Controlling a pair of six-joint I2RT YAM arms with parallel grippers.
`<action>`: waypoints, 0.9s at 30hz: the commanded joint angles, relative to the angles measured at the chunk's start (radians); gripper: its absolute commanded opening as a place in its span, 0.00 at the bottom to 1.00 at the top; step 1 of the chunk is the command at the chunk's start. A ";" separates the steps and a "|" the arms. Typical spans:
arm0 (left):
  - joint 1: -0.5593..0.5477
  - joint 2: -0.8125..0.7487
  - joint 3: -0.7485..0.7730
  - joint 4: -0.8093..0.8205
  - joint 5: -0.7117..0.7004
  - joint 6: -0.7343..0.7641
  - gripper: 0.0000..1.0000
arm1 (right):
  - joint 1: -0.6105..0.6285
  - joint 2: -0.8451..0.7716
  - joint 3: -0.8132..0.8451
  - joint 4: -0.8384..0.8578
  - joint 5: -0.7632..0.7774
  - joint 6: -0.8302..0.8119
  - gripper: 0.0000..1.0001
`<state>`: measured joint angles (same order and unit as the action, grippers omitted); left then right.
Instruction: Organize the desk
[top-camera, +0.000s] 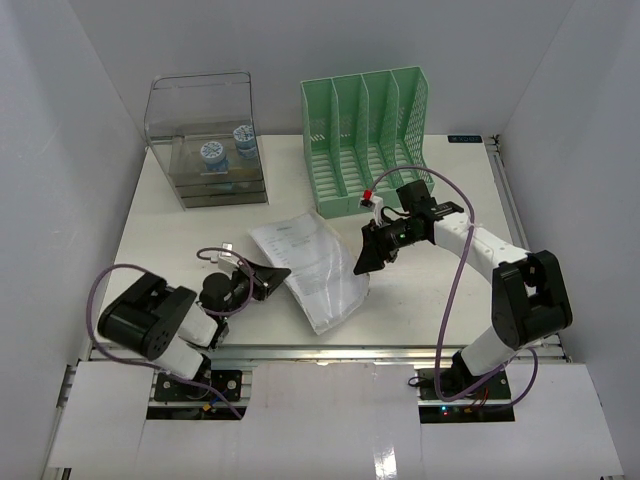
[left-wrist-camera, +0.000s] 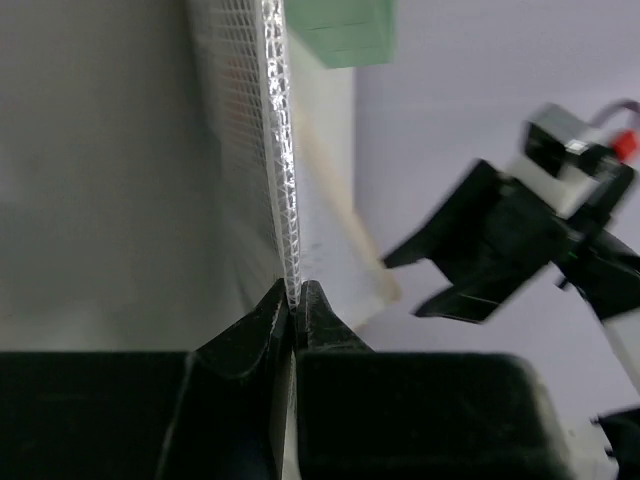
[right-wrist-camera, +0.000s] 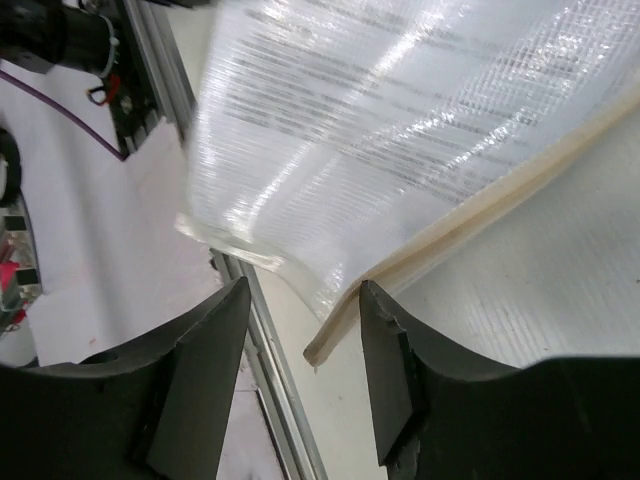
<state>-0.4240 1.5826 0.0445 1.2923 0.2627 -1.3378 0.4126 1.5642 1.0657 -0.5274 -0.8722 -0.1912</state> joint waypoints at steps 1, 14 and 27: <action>-0.005 -0.341 -0.023 -0.009 0.028 0.193 0.03 | 0.003 0.025 0.013 -0.081 0.042 -0.178 0.60; -0.007 -0.879 0.264 -1.009 0.082 0.638 0.02 | 0.003 -0.082 0.105 -0.068 0.087 -0.349 0.83; -0.009 -0.960 0.406 -1.227 0.269 0.974 0.03 | -0.017 -0.199 0.070 0.260 -0.160 -0.352 0.90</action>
<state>-0.4286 0.6579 0.3427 0.1193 0.4273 -0.5213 0.4024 1.3368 1.1484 -0.4325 -0.9215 -0.6101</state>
